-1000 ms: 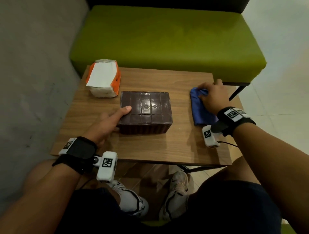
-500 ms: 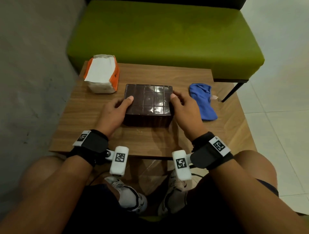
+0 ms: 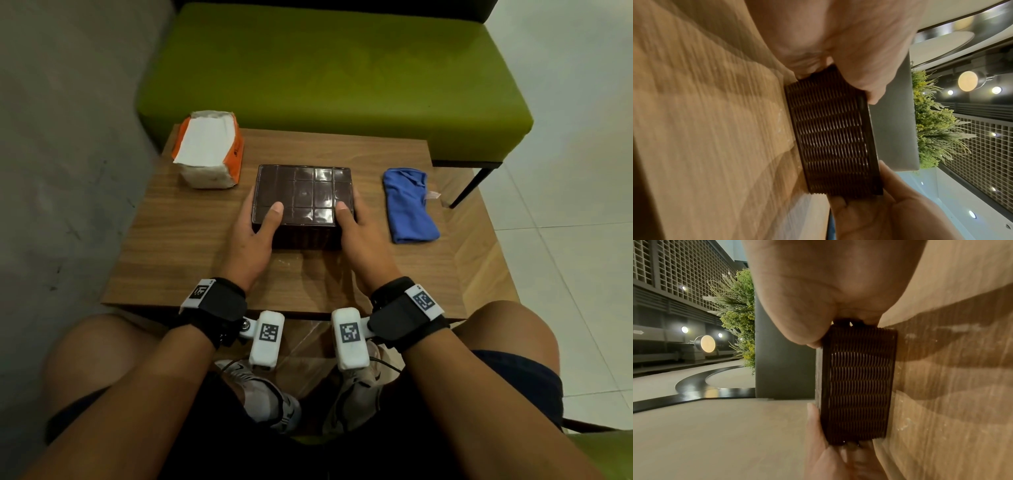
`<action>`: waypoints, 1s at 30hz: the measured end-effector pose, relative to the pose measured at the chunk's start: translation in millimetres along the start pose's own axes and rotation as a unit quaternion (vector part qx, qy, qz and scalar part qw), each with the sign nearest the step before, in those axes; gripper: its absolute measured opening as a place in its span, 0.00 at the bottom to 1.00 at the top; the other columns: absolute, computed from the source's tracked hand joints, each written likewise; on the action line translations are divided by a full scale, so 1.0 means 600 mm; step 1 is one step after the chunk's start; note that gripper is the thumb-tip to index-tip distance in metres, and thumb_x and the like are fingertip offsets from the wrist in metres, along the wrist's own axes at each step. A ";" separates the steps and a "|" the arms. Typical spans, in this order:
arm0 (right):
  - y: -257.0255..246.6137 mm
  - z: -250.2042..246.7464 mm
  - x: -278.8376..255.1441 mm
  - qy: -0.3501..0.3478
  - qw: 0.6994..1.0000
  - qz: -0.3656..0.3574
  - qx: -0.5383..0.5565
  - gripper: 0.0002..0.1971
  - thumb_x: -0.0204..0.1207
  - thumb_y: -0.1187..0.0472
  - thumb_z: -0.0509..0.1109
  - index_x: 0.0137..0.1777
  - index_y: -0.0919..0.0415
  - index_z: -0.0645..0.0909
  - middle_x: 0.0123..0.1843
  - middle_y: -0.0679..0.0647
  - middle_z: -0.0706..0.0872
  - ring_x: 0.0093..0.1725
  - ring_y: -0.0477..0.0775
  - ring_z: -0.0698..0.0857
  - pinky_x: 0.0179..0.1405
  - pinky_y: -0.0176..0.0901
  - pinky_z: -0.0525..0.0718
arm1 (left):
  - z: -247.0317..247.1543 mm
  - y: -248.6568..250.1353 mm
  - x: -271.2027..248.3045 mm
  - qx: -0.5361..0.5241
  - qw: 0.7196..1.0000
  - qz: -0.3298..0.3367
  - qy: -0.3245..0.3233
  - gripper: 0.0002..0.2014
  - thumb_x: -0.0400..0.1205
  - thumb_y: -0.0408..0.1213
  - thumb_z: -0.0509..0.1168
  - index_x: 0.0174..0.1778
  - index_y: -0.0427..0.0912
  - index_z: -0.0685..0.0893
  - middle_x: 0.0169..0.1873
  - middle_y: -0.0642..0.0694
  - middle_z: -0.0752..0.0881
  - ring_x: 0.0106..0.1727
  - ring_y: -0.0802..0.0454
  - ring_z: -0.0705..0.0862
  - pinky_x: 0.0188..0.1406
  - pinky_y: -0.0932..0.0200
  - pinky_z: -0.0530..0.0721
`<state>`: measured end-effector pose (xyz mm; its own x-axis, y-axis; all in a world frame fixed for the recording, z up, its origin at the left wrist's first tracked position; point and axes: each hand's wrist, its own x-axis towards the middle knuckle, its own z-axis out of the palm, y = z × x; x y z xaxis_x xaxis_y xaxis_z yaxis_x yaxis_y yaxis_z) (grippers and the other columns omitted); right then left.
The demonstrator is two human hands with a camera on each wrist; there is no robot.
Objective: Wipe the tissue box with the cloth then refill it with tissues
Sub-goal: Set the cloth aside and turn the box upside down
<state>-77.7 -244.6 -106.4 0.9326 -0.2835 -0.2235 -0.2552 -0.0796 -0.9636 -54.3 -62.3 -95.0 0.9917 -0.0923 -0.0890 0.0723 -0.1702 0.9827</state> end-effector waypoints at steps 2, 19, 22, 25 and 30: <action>-0.001 0.000 0.002 0.001 1.000 -0.011 -0.010 0.37 0.82 0.35 0.61 0.91 0.37 0.61 0.85 0.44 0.79 0.82 0.46 0.79 0.85 0.59 0.76 | -0.001 -0.003 0.003 -0.008 1.000 -0.003 -0.006 0.25 0.94 0.46 0.64 0.89 0.54 0.73 0.77 0.58 0.85 0.76 0.66 0.83 0.80 0.58 0.81; -0.006 -0.004 0.014 0.002 1.000 0.013 0.017 0.42 0.74 0.34 0.63 0.89 0.32 0.56 0.87 0.44 0.77 0.82 0.49 0.79 0.83 0.61 0.79 | -0.010 -0.019 0.019 -0.056 0.997 -0.031 -0.037 0.39 0.88 0.56 0.70 0.92 0.73 0.57 0.90 0.57 0.70 0.90 0.55 0.70 0.91 0.39 0.69; -0.015 -0.004 0.013 -0.002 0.999 0.007 0.034 0.38 0.81 0.40 0.63 0.92 0.38 0.59 0.86 0.46 0.78 0.81 0.49 0.80 0.83 0.59 0.79 | -0.008 -0.014 0.021 -0.061 0.997 -0.025 -0.041 0.40 0.86 0.57 0.71 0.92 0.73 0.58 0.90 0.57 0.71 0.89 0.56 0.71 0.91 0.40 0.70; -0.019 -0.007 0.013 -0.009 0.998 0.005 0.056 0.33 0.86 0.48 0.62 0.92 0.42 0.62 0.81 0.46 0.82 0.77 0.48 0.84 0.81 0.58 0.82 | -0.009 -0.010 0.018 -0.064 0.997 -0.022 -0.047 0.39 0.89 0.53 0.69 0.94 0.67 0.57 0.90 0.56 0.71 0.89 0.58 0.72 0.92 0.44 0.69; -0.028 -0.017 0.016 -0.021 0.999 0.025 0.040 0.34 0.84 0.47 0.63 0.91 0.46 0.65 0.77 0.48 0.87 0.72 0.48 0.88 0.78 0.57 0.84 | -0.019 -0.007 0.025 -0.060 0.994 -0.045 -0.079 0.43 0.85 0.64 0.70 0.94 0.70 0.55 0.90 0.57 0.71 0.88 0.57 0.72 0.91 0.41 0.69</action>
<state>-67.3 -255.6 -90.9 0.9295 -0.2442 -0.2763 -0.2822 0.0116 -0.9593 -38.8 -52.0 -98.4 0.9522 -0.2373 -0.1926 0.1814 -0.0684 0.9810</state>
